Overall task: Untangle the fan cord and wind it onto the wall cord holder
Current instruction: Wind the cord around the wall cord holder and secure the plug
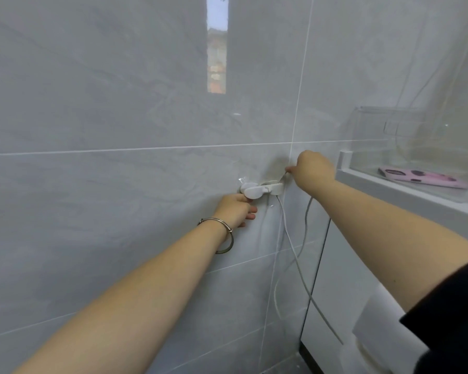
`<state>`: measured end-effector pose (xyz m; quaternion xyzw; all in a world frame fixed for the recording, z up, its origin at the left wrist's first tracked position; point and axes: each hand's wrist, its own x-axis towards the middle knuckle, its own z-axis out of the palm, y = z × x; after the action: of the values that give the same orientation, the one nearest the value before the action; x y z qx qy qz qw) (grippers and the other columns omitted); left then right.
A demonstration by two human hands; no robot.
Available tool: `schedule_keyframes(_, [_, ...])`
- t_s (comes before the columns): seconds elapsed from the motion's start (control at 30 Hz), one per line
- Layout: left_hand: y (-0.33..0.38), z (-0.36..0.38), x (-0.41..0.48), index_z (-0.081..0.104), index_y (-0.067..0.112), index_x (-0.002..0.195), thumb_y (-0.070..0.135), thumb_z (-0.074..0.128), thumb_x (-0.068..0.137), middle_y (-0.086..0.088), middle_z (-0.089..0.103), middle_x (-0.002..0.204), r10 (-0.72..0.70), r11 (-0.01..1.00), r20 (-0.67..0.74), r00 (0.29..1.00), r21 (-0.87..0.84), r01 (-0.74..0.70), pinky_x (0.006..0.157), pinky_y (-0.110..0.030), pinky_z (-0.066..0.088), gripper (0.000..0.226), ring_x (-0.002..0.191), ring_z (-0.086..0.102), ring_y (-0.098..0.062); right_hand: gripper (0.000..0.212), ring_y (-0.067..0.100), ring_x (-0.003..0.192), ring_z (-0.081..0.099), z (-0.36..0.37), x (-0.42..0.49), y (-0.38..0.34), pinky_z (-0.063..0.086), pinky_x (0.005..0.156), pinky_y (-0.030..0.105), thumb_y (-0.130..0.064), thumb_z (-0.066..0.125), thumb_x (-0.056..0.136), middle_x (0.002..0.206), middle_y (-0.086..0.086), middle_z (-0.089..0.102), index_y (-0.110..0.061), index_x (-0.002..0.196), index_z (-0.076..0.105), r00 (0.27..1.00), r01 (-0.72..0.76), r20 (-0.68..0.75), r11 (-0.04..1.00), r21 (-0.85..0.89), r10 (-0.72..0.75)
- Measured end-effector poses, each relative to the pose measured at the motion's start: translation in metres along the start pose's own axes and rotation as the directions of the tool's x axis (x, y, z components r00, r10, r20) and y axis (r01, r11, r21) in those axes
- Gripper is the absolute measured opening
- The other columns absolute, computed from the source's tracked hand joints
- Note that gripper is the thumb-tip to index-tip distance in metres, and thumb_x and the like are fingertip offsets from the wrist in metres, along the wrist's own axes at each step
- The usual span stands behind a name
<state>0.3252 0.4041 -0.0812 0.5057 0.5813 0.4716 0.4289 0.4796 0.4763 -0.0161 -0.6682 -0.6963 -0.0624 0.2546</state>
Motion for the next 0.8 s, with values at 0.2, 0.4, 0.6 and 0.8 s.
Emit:
schedule_keyframes(0.2, [0.009, -0.006, -0.008, 0.053, 0.018, 0.072, 0.002, 0.039, 0.092, -0.001, 0.056, 0.068, -0.02, 1.0, -0.024, 1.0, 0.023, 0.021, 0.052, -0.021, 0.034, 0.029, 0.058, 0.051, -0.01, 0.041, 0.017, 0.047, 0.041, -0.026, 0.003, -0.004, 0.036, 0.045, 0.023, -0.038, 0.059, 0.089, 0.053, 0.003, 0.043, -0.01, 0.063, 0.046, 0.92, -0.31, 0.383, 0.749, 0.585, 0.081])
schedule_keyframes(0.4, [0.019, 0.0, -0.015, 0.059, 0.017, 0.073, 0.002, 0.04, 0.09, 0.002, 0.061, 0.064, -0.024, 1.0, -0.004, 1.0, 0.0, 0.024, 0.044, -0.014, 0.039, 0.03, 0.039, 0.054, 0.002, 0.032, 0.012, 0.056, 0.046, -0.045, 0.002, -0.011, 0.044, 0.058, 0.023, -0.025, 0.045, 0.097, 0.051, -0.001, 0.053, -0.01, 0.07, 0.057, 0.791, -0.546, 0.61, 0.407, 0.732, -0.036])
schedule_keyframes(0.6, [0.022, 0.027, -0.026, 0.058, 0.012, 0.121, -0.001, 0.047, 0.09, 0.001, 0.06, 0.106, -0.031, 0.997, 0.18, 0.983, -0.07, 0.044, 0.076, -0.025, 0.045, 0.035, 0.092, 0.056, -0.011, 0.031, 0.015, 0.069, 0.059, -0.051, -0.006, -0.018, 0.052, 0.061, 0.03, -0.03, 0.043, 0.097, 0.08, 0.003, 0.06, -0.006, 0.083, 0.057, 0.741, -0.615, 0.655, 0.242, 0.75, -0.146])
schedule_keyframes(0.8, [0.023, 0.036, -0.031, 0.061, 0.016, 0.086, 0.008, 0.051, 0.091, -0.001, 0.065, 0.091, 0.013, 0.994, 0.19, 0.982, -0.11, 0.008, 0.076, -0.024, 0.045, 0.014, 0.084, 0.061, -0.01, 0.037, 0.022, 0.077, 0.062, -0.056, -0.013, -0.018, 0.058, 0.064, 0.031, -0.034, 0.04, 0.098, 0.084, 0.01, 0.061, -0.001, 0.094, 0.056, 0.738, -0.616, 0.653, 0.224, 0.755, -0.172])
